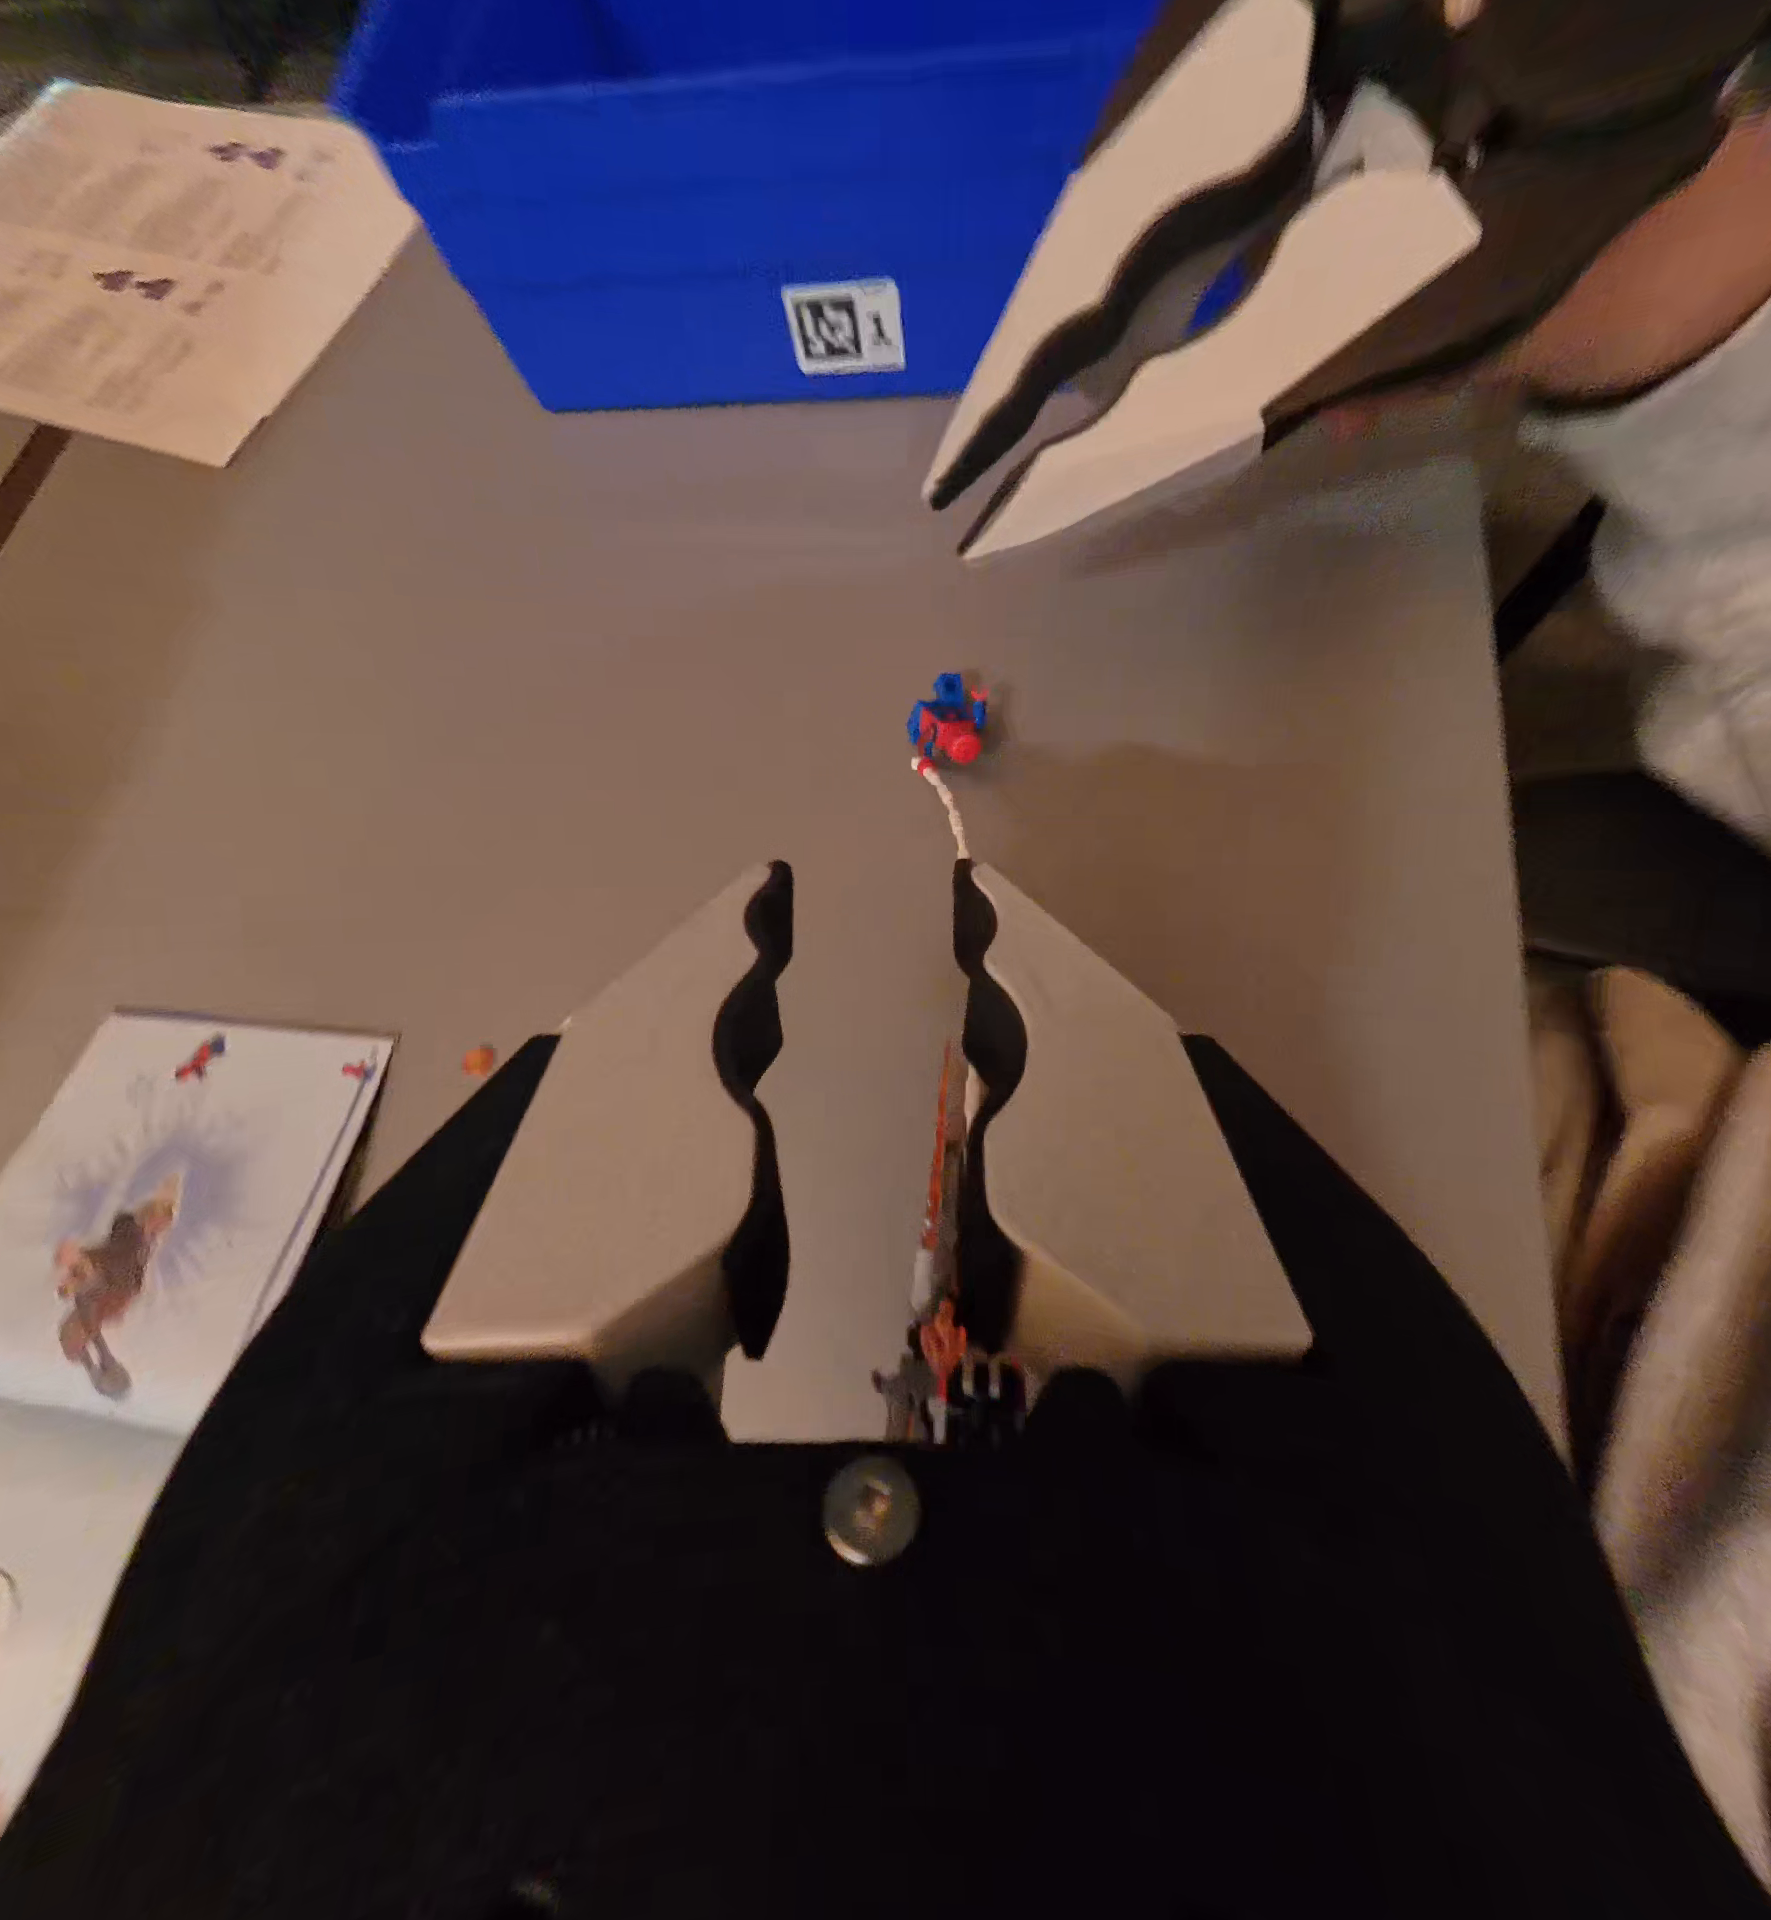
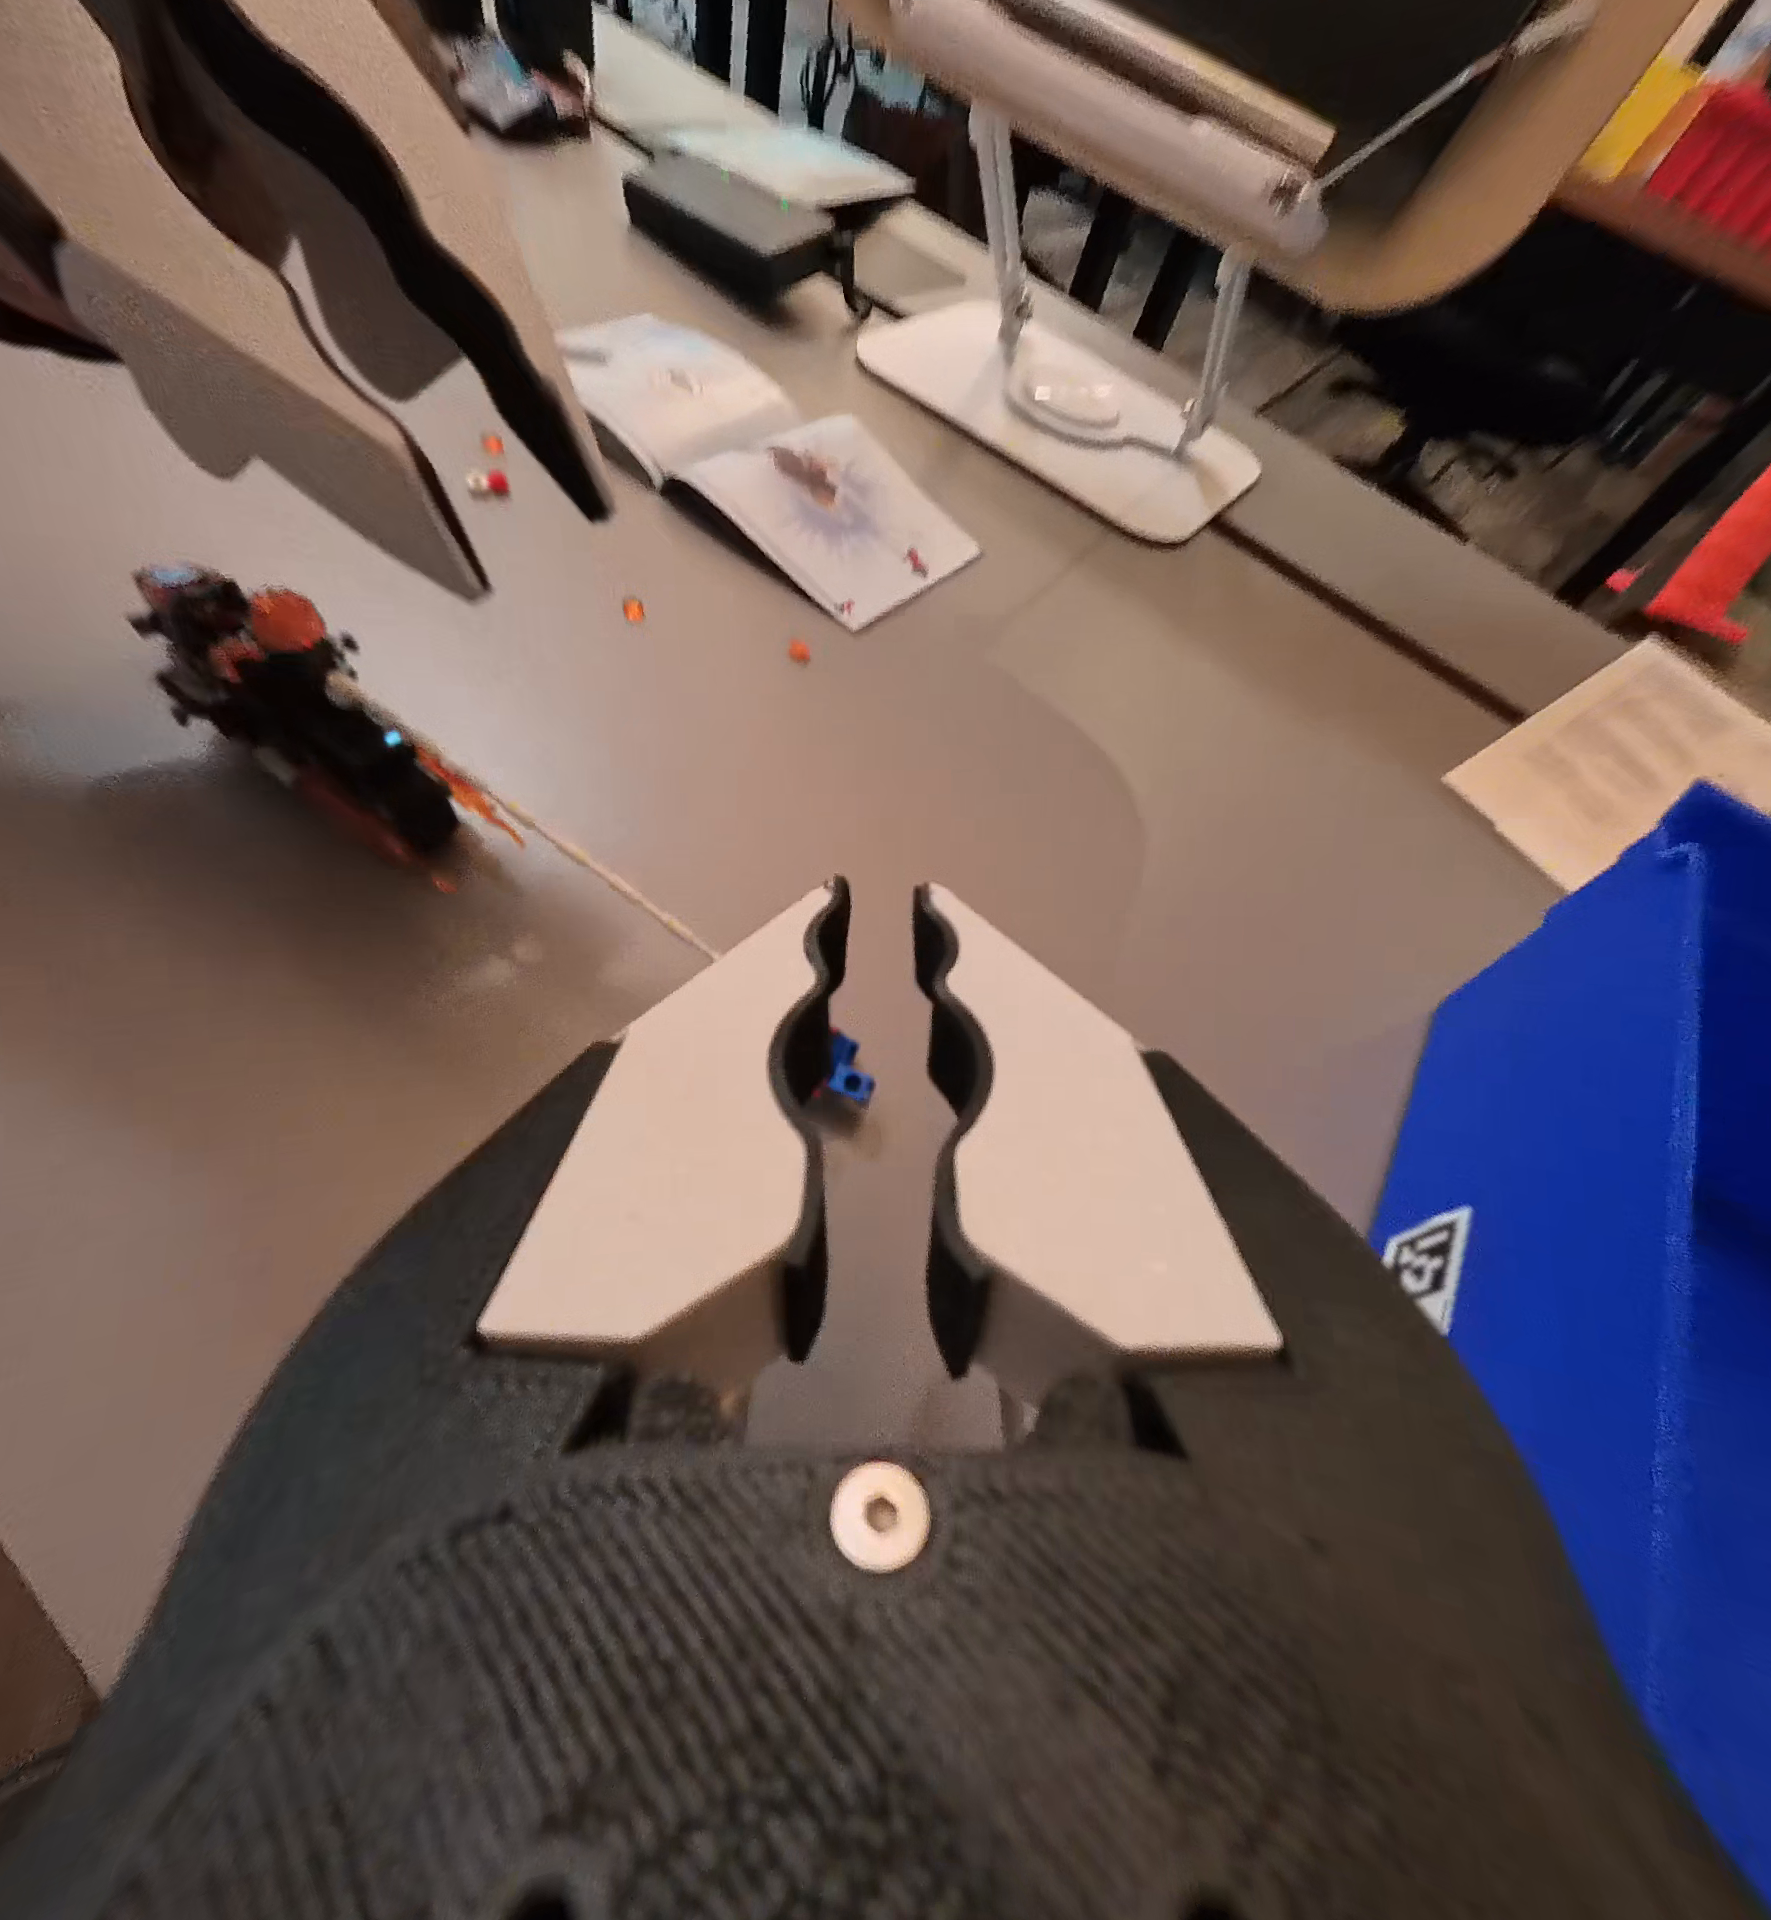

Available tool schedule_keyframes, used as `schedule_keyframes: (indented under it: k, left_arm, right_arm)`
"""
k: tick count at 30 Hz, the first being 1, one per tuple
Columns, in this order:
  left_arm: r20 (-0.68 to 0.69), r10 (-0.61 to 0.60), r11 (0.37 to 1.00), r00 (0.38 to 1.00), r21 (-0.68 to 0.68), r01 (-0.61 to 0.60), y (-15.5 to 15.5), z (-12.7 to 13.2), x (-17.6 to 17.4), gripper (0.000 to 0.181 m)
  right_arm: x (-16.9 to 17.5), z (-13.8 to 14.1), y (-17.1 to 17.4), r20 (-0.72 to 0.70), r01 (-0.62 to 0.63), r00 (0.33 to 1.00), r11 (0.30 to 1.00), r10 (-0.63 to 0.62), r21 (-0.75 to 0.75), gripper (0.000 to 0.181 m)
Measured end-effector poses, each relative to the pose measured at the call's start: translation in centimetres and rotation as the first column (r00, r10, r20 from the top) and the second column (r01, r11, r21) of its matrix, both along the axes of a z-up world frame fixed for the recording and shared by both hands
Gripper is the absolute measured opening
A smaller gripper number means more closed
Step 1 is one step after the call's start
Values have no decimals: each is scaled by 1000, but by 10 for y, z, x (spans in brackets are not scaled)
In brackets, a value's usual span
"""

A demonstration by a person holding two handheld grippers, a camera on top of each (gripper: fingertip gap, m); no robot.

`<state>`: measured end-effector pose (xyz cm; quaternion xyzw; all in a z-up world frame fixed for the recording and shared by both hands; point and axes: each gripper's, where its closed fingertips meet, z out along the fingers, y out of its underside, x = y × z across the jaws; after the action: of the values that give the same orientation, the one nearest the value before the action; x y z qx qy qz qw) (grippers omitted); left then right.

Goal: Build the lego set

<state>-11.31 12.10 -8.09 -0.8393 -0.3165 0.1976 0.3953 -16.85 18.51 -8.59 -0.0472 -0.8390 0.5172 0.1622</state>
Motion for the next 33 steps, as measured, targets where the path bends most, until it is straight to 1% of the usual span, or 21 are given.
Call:
schedule_keyframes:
  k: [3, 5, 8, 10, 11, 13, 14, 15, 16, 19, 21, 23, 26, 29, 31, 33]
  left_arm:
    - [-14, 58, 986, 998, 158, -55, -33, 20, 16, 39]
    - [-56, 82, 977, 995, 201, -69, -58, 24, 29, 41]
    - [-138, 87, 973, 987, 225, -54, -85, 14, 51, 45]
    - [-177, 83, 964, 981, 262, -34, -94, 7, 60, 49]
    - [-178, 55, 941, 982, 338, 8, -92, 11, 64, 46]
    - [-116, -101, 863, 988, 483, 145, -77, 20, 80, 49]
    - [-77, -150, 837, 986, 521, 168, -76, 20, 83, 49]
    - [-49, -169, 822, 984, 544, 168, -78, 18, 82, 50]
    - [-33, -168, 819, 985, 551, 158, -81, 12, 80, 50]
    - [-1, -104, 863, 995, 496, 90, -97, -13, 71, 51]
    - [15, -71, 881, 997, 471, 56, -104, -22, 70, 52]
    - [-10, -45, 880, 999, 473, 45, -107, -17, 71, 49]
    - [-87, -15, 880, 996, 472, 55, -111, -2, 74, 37]
    - [-149, 8, 885, 989, 461, 62, -114, 7, 74, 33]
    - [-150, -6, 877, 989, 474, 77, -112, 7, 76, 32]
    - [-119, -39, 877, 992, 471, 91, -106, 1, 77, 34]
  right_arm:
    - [6, 12, -6, -17, -32, 999, 995, 30, -100, 16]
    - [11, 18, -12, -20, -63, 998, 981, 60, -182, 18]
    - [18, 17, -20, 32, -73, 996, 940, 89, -334, 18]
    - [22, 17, -20, 71, -63, 992, 901, 103, -428, 16]
    - [25, 25, -16, 68, -67, 992, 880, 111, -469, 14]
    - [26, 38, -7, 42, -64, 994, 833, 104, -550, 11]
    - [23, 40, -3, 47, -49, 995, 819, 93, -572, 11]
    - [19, 42, 1, 72, -31, 993, 806, 91, -591, 12]
    - [16, 43, 3, 108, -18, 988, 790, 106, -613, 15]
    - [13, 49, 10, 223, 1, 952, 723, 212, -691, 22]
    - [12, 52, 14, 275, 16, 924, 689, 267, -724, 27]
    - [13, 53, 14, 270, 15, 926, 689, 264, -724, 27]
    - [16, 46, 6, 218, -6, 955, 748, 201, -663, 25]
    - [23, 38, -6, 182, -42, 965, 800, 187, -598, 25]
    - [25, 36, -8, 168, -49, 970, 813, 178, -580, 25]
    - [24, 37, -7, 174, -45, 968, 807, 182, -589, 24]
